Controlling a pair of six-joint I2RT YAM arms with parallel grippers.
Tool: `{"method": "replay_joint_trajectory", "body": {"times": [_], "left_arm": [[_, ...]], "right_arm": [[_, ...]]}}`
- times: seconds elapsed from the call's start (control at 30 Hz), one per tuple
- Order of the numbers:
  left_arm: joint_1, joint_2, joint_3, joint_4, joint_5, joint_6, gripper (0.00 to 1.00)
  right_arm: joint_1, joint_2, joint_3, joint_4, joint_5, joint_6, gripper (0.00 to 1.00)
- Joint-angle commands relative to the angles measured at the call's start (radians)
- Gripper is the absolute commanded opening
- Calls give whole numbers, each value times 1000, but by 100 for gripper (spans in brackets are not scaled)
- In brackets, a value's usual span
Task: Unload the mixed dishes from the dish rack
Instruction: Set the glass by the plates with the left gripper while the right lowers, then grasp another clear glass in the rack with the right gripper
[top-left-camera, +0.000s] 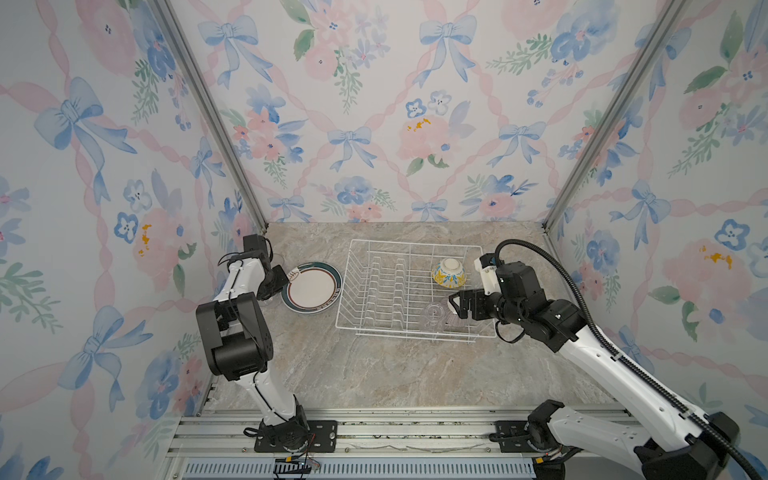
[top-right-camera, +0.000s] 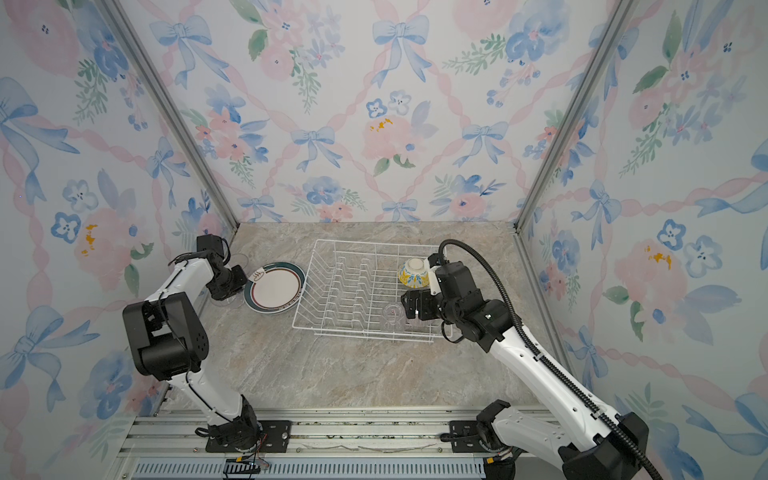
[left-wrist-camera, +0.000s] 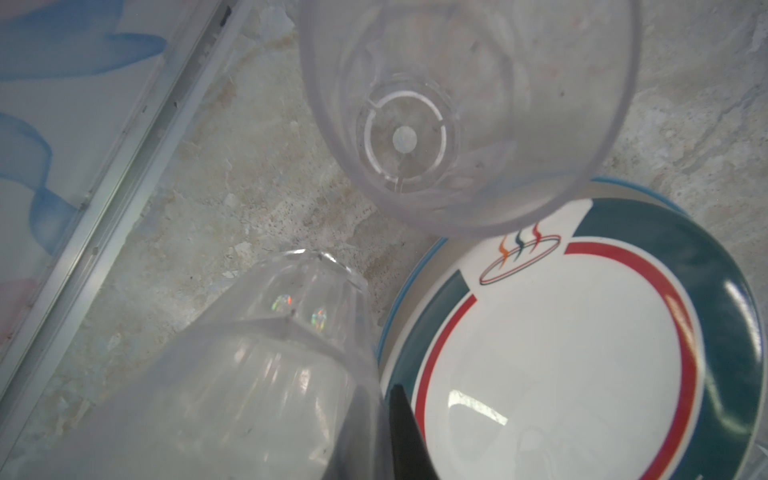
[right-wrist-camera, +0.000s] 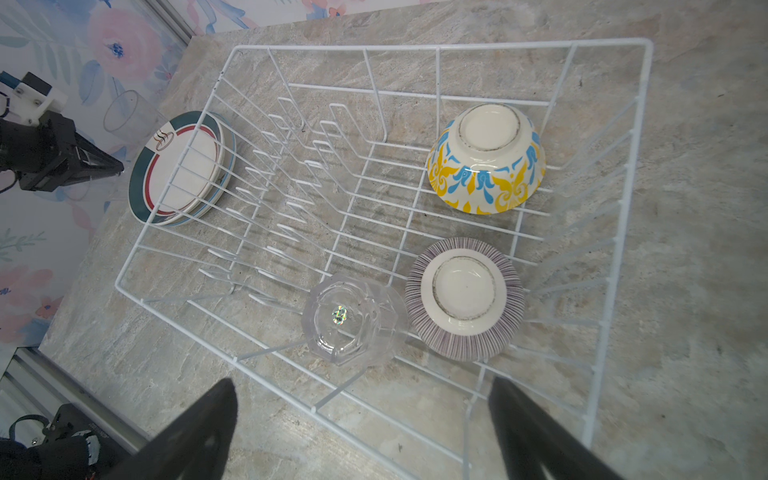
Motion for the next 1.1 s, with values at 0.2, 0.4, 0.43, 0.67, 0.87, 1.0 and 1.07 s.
{"method": "replay_joint_trajectory", "body": {"times": [0.2, 0.4, 0.43, 0.67, 0.87, 1.0, 1.07], "left_arm": [[10, -72, 10, -2, -35, 16, 65], [9, -201, -35, -3, -1, 25, 88], [9, -234, -47, -3, 14, 25, 92], [-12, -483, -161, -2, 121, 6, 98], [-131, -681, -289, 2, 144, -69, 98], [-239, -796, -390, 34, 146, -137, 98], [-268, -852, -443, 54, 155, -157, 98]], "right_arm": [[28, -5, -7, -18, -5, 1, 97], [63, 9, -11, -14, 1, 2, 97], [70, 14, -13, -12, -2, 8, 97], [124, 48, -21, -14, -16, 37, 97], [166, 102, -29, 4, -15, 66, 97], [175, 140, -7, -28, 12, 44, 97], [189, 164, 38, -106, 100, 1, 97]]}}
